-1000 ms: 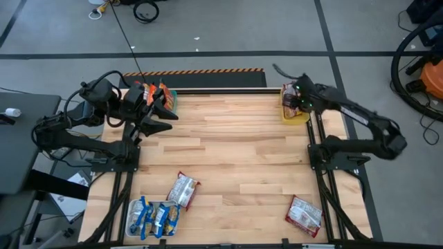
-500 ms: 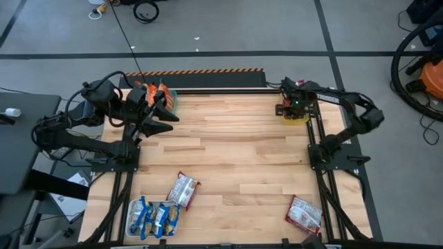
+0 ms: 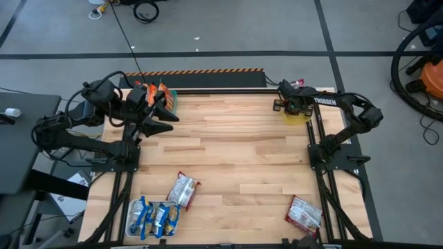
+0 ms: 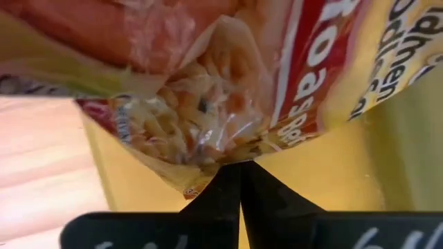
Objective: Sort Maruchan noodles
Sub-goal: Put the red noodle pack into the yellow bin
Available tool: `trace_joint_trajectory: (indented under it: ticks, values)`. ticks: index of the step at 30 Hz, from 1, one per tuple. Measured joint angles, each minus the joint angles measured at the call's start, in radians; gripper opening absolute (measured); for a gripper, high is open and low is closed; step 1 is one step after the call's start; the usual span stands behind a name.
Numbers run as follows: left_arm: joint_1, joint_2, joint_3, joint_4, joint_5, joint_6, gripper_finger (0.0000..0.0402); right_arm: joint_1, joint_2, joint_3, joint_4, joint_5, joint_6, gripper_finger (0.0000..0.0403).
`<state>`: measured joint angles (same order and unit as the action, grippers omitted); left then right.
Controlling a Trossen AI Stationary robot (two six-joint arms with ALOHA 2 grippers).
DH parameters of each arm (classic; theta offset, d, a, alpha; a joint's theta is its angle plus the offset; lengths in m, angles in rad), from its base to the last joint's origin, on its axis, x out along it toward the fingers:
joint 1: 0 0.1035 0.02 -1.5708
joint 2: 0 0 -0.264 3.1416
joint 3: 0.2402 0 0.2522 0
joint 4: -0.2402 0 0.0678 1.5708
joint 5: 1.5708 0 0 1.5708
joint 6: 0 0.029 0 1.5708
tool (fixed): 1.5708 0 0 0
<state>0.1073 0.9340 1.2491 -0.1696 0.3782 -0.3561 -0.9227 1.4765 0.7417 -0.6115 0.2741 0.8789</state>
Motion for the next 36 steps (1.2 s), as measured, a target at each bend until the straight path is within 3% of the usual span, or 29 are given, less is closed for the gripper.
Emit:
trace_joint_trajectory:
  ticks: [6, 12, 17, 21, 25, 31, 36]
  values:
    - [0.0, 0.0, 0.0, 0.0, 0.0, 0.001, 0.0156, 0.006, -0.032, -0.003, -0.052, 0.0, -0.07, 0.0043]
    - [0.0, 0.0, 0.0, 0.0, 0.0, 0.032, 0.0156, 0.048, -0.188, -0.002, -0.126, 0.047, -0.104, 0.0104]
    - [0.0, 0.0, 0.0, 0.0, 0.0, 0.083, 0.0156, 0.136, -0.323, 0.039, -0.18, -0.009, -0.118, 0.0155]
    - [0.0, 0.002, 0.0, 0.0, 0.0, 0.12, 0.0156, 0.34, -0.407, 0.094, -0.225, -0.068, -0.053, 0.0168]
    - [0.0, 0.002, 0.0, 0.001, -0.011, 0.159, 0.0156, 0.606, -0.418, 0.158, -0.317, -0.09, 0.122, 0.0167]
    - [0.0, 0.002, 0.0, 0.0, -0.113, 0.184, 0.0156, 0.986, -0.327, 0.258, -0.383, -0.098, 0.366, 0.0167]
    - [0.0, 0.002, 0.0, 0.0, -0.112, 0.147, 0.0156, 1.21, -0.198, 0.346, -0.404, -0.189, 0.45, 0.0168]
